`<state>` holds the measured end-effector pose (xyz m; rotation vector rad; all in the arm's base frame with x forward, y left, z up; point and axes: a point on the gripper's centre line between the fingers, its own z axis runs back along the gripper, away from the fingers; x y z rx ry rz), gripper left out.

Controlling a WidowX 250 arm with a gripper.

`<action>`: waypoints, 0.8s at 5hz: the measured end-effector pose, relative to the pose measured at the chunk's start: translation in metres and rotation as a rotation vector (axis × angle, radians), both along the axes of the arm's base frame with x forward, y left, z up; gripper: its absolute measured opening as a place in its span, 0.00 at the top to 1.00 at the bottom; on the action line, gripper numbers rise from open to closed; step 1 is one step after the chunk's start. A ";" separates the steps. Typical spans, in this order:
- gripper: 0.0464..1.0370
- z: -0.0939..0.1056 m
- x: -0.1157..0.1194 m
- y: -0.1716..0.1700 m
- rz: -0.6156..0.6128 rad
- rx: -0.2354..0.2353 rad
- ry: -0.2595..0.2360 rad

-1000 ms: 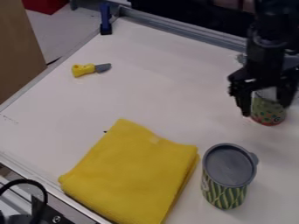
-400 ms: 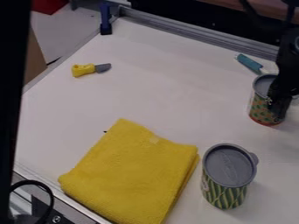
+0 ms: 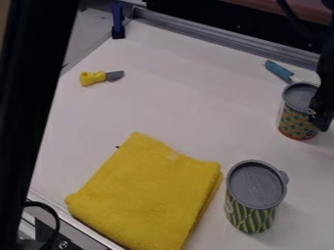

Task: Move the top can to the upper left of the table

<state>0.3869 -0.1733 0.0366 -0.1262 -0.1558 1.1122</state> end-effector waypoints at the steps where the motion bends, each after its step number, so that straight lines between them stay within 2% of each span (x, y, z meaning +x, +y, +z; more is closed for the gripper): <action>1: 0.04 0.001 0.006 0.002 0.033 -0.015 0.005; 4: 0.04 -0.016 0.012 0.017 0.199 0.018 0.052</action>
